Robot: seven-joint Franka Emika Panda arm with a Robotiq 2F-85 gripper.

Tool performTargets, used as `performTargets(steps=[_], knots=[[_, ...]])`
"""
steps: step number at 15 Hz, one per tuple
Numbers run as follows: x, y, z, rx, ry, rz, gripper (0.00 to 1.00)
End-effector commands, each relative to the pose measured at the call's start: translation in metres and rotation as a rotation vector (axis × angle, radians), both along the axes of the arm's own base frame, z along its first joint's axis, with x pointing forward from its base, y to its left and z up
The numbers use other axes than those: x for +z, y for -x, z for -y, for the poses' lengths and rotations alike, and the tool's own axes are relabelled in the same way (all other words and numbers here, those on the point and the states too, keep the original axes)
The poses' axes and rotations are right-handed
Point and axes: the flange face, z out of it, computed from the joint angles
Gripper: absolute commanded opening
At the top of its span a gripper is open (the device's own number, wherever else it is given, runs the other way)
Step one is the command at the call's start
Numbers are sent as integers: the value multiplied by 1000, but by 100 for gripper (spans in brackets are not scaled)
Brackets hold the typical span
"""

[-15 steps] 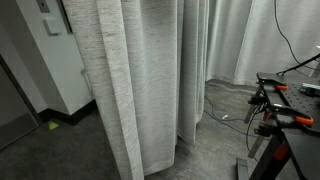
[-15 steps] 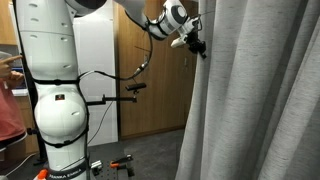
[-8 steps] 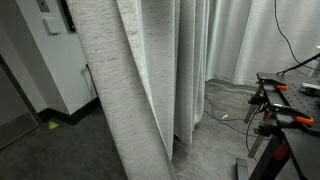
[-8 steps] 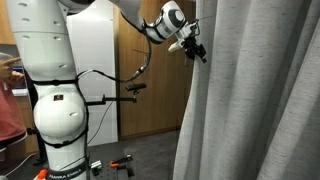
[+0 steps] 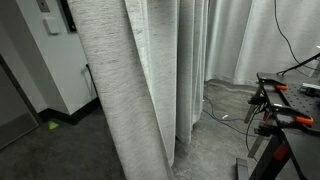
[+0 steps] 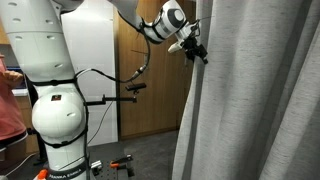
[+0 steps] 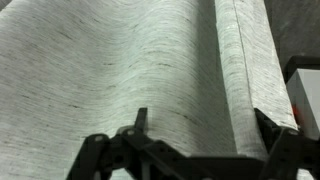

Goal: Slide the curtain to the left

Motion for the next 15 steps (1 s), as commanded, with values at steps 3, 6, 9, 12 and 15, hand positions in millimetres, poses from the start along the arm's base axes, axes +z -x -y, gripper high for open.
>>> performTargets(steps=[3, 6, 9, 12, 15], knots=[[9, 36, 43, -78, -19, -16, 100], [12, 51, 63, -135, -7, -14, 100], [15, 61, 74, -159, 8, -8, 100], [15, 68, 66, -113, 12, -16, 100], [15, 79, 36, 7, -4, -36, 100]])
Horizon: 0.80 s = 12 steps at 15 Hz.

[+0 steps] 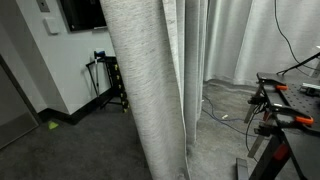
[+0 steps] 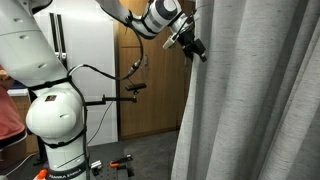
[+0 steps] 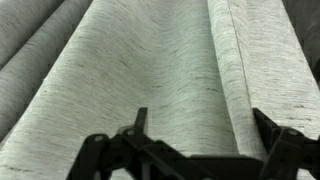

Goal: Slide the curtain to the left

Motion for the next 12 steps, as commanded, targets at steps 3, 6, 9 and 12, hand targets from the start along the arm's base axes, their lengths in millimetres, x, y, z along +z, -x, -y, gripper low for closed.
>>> performTargets(steps=[3, 6, 9, 12], knots=[[4, 43, -57, 270, -14, -54, 100], [8, 62, -73, 356, -3, -66, 100], [12, 75, -66, 359, -12, -57, 100], [13, 84, -45, 281, -27, -70, 100]])
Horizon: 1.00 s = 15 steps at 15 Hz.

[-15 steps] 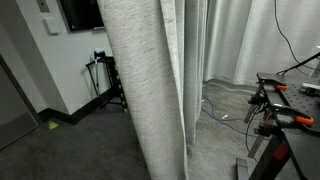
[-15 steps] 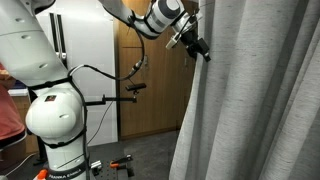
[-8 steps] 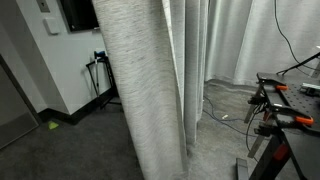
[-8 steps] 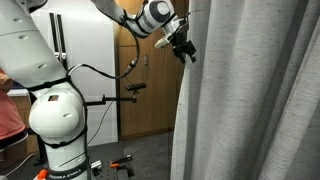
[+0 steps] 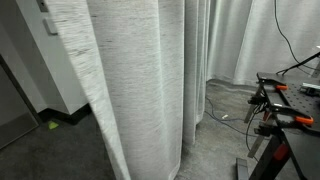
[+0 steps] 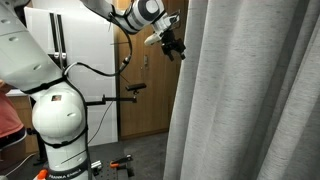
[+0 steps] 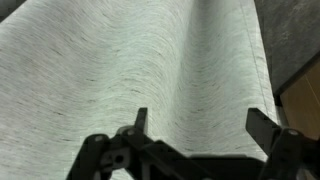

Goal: Slide the curtain to the left

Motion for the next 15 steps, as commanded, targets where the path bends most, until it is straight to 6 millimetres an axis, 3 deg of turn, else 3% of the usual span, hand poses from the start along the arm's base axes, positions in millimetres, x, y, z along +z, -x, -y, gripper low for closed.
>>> performTargets(steps=[1, 5, 10, 15], knots=[[4, 24, 34, -91, -19, -13, 100], [12, 37, 69, -227, -72, 15, 100], [29, 54, 100, -347, -92, -72, 100], [34, 54, 123, -448, -12, -184, 100]])
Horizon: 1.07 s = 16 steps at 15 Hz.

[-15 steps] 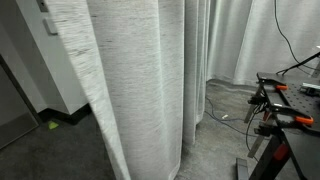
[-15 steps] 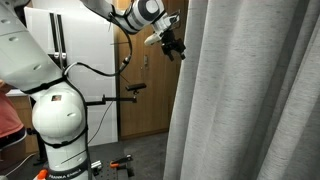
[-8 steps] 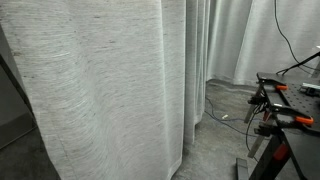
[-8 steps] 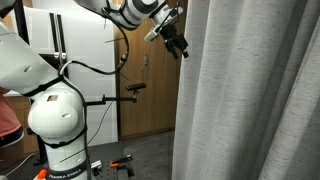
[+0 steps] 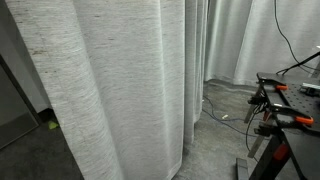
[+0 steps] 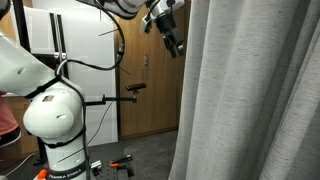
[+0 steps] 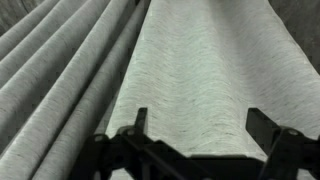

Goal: Slide the curtain to the left

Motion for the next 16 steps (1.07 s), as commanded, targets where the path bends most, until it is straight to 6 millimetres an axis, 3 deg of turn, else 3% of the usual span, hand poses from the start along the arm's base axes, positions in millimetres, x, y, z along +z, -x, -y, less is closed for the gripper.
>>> performTargets(steps=[1, 6, 7, 14, 15, 16], knots=[[9, 1, 17, -85, 35, -76, 100], [11, -9, 36, -158, 54, -145, 100], [21, 1, 29, -169, 53, -143, 100], [43, 13, 11, -203, 59, -159, 100], [32, 10, 16, -172, 53, -150, 100], [35, 11, 13, -176, 54, -151, 100]])
